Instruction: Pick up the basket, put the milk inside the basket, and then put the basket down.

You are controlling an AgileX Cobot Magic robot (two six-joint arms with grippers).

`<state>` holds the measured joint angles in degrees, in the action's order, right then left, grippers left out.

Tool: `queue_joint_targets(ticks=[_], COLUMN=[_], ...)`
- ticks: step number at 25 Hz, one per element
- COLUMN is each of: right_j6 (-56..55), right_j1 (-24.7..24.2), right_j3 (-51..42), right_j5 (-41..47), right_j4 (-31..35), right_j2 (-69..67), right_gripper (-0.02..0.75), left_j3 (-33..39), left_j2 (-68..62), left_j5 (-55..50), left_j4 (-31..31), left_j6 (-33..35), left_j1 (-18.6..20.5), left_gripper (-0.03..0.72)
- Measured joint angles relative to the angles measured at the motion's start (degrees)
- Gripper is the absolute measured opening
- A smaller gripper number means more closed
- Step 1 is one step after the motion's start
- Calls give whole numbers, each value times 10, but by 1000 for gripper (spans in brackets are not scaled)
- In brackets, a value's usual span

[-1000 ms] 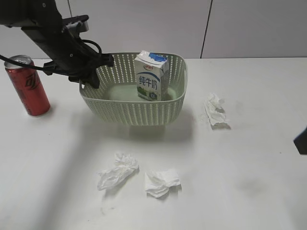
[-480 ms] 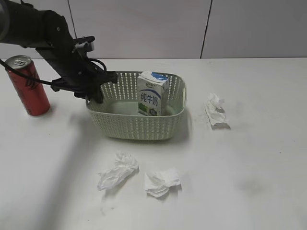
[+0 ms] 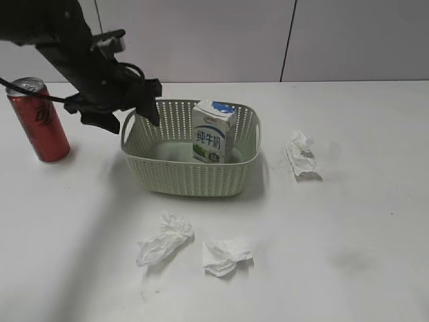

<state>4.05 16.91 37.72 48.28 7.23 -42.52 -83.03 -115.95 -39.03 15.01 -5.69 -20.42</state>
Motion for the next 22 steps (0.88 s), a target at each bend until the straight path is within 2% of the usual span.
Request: queue_joint_targets(ticks=[7, 10, 14, 17, 19, 22], right_j6=[0, 0, 0, 0, 0, 0], right_j1=[0, 0, 0, 0, 0, 0], right_j3=[0, 0, 0, -8, -20, -46], right_j5=[-2, 2, 51, 89, 106, 132], right_j4=[0, 0, -2, -3, -4, -5], right_j2=[0, 0, 1, 18, 46, 108], right_gripper=[593, 593, 593, 594, 594, 606], left_j3=[-2, -3, -3, 0, 18, 82], left_j2=[144, 216, 315, 385, 437, 517], left_j5=[-142, -212, -283, -301, -301, -304], left_j4=[-13, -34, -67, -85, -87, -89], left_j6=[11, 15, 15, 13, 6, 0], left_j1=[-10, -27, -58, -88, -106, -115], left_gripper=[627, 626, 619, 611, 606, 599])
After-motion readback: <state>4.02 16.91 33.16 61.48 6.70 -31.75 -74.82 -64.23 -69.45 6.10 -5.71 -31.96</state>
